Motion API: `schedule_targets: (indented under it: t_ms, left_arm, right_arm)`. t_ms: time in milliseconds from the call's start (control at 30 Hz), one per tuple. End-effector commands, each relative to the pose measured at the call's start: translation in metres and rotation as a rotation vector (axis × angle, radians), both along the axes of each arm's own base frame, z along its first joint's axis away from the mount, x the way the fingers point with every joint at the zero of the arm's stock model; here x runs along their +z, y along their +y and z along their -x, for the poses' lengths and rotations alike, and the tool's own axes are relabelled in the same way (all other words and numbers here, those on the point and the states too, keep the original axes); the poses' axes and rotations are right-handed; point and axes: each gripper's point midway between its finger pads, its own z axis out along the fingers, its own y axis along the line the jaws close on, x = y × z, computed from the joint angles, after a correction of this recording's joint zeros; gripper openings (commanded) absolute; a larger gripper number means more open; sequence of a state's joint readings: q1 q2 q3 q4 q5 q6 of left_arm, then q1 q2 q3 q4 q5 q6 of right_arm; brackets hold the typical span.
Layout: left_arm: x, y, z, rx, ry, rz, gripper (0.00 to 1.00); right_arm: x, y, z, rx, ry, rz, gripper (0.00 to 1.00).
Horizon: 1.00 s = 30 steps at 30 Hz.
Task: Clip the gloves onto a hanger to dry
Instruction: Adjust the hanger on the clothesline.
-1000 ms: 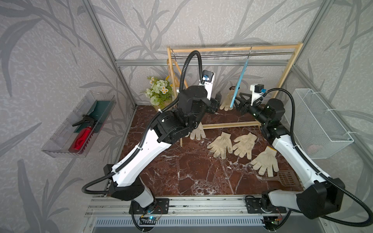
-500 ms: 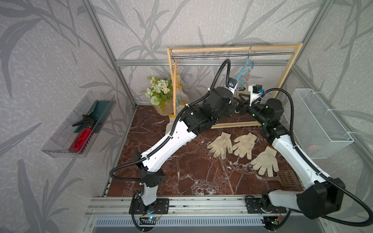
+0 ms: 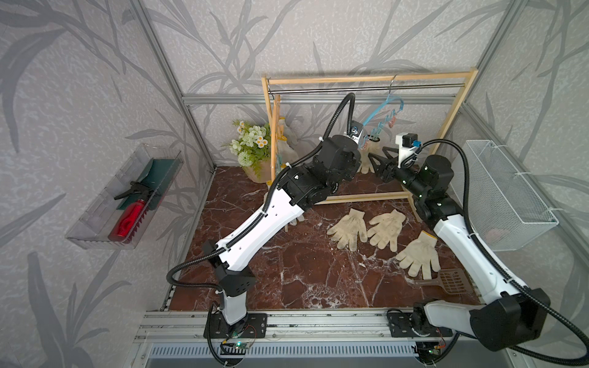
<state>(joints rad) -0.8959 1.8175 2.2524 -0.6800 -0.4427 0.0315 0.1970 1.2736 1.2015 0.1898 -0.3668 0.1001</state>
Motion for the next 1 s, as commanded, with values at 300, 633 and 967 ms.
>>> schedule_targets:
  t_ms: [300, 633, 967]
  left_arm:
    - [0.031, 0.058, -0.005, 0.070, -0.059, 0.021, 0.02]
    - [0.034, 0.068, -0.020, 0.087, -0.060, 0.064, 0.00]
    - [0.045, 0.070, -0.038, 0.150, -0.130, 0.044, 0.00]
  right_arm:
    - [0.019, -0.022, -0.006, -0.053, -0.023, -0.014, 0.65]
    - [0.007, -0.040, -0.030, -0.091, 0.027, -0.024, 0.65]
    - [0.003, -0.049, -0.053, -0.120, 0.051, -0.032, 0.65]
